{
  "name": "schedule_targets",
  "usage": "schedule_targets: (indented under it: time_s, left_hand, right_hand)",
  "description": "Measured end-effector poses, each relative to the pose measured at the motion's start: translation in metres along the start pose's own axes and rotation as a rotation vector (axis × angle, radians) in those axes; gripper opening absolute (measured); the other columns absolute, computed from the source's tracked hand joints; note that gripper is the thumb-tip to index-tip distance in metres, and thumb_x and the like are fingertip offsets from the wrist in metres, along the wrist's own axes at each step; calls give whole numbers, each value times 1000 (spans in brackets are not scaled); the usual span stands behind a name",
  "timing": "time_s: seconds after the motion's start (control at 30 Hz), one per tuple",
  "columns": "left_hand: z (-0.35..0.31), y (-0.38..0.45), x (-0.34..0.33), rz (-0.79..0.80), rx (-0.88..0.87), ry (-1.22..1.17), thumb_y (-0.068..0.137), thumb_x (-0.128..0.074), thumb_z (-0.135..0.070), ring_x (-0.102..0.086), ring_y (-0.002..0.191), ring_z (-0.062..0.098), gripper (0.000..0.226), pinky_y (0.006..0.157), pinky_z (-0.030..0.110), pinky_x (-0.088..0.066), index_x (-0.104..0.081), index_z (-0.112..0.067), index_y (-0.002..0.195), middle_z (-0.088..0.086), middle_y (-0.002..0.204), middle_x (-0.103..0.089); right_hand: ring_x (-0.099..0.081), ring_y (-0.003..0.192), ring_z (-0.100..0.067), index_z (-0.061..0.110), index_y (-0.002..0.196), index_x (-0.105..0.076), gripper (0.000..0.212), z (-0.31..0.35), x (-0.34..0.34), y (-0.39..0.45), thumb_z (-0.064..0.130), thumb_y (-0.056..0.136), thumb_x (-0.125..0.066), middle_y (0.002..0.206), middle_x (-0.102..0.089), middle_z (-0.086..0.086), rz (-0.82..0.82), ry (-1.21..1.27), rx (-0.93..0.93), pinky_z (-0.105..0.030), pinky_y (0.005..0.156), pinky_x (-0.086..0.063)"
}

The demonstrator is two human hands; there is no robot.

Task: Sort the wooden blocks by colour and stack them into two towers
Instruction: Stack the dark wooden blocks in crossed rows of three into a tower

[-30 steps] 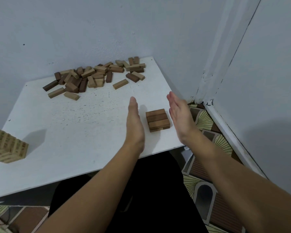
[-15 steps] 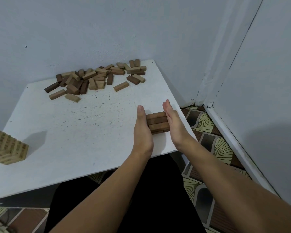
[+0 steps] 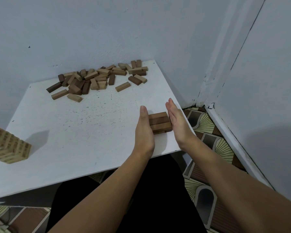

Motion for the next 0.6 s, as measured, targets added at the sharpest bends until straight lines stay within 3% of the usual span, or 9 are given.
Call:
schedule_targets:
  time_s: [0.07,0.1,0.13,0.2,0.27,0.37,0.5,0.6]
  left_hand:
    - [0,4,8,-32,-5,-27,96,-22,-74,-52,119,-16,61,112,17,-34,-51,-42,139,-38,127,-59]
    - [-4,6,12,-74,4,-19,94,-24,-76,-50,132,-2,75,119,28,-33,-48,-33,149,-22,144,-55]
    - [-6,12,18,-133,-2,3,97,-28,-74,-50,135,9,74,120,35,-35,-49,-25,148,-9,147,-54]
    - [-9,30,36,-217,-80,157,107,-42,-56,-55,122,11,47,111,35,-44,-56,-21,135,-3,133,-59]
    - [-13,53,59,-200,-157,395,107,-51,-39,-57,114,11,29,102,34,-50,-59,-22,129,-3,126,-59]
    - [-19,91,90,-126,-193,791,105,-51,-34,-54,122,22,34,103,40,-48,-59,-23,136,4,129,-57]
    - [-35,128,107,-11,-192,1287,107,-48,-35,-34,139,35,53,108,48,-40,-37,-22,157,15,147,-42]
    - [-38,152,109,34,-232,1403,107,-47,-34,-35,136,35,54,103,47,-42,-31,-26,158,16,147,-40]
  right_hand:
    - [-24,153,-7,32,160,-30,54,4,4,4,50,110,-25,166,-30,7,0,-27,18,-31,126,-16]
    - [-27,152,-11,35,155,-39,55,7,5,8,56,106,-27,164,-35,7,8,-72,22,-34,125,-19]
    - [-31,149,-13,39,148,-48,56,11,7,12,61,100,-30,160,-40,7,19,-128,23,-37,124,-22]
    - [-36,144,-12,40,138,-57,53,20,9,24,61,96,-32,151,-48,9,20,-250,23,-39,120,-26]
    - [-39,141,-11,34,140,-57,46,29,9,40,51,105,-31,146,-50,11,28,-402,38,-35,114,-30]
    - [-44,136,-15,31,142,-53,45,39,2,65,50,107,-33,143,-48,7,83,-679,68,-33,104,-35]
    - [-36,145,-24,35,151,-44,50,40,-14,95,53,105,-38,157,-36,-2,152,-950,60,-45,117,-34]
    - [-34,145,-29,35,153,-42,48,36,-30,117,46,107,-41,158,-33,-5,130,-997,82,-44,115,-33]
Point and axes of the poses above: each hand's wrist, its own y-axis towards the middle knuckle, its own x-axis out of the back of the hand, z = x × y, the point moved 1 cm from there along y, towards the middle knuckle
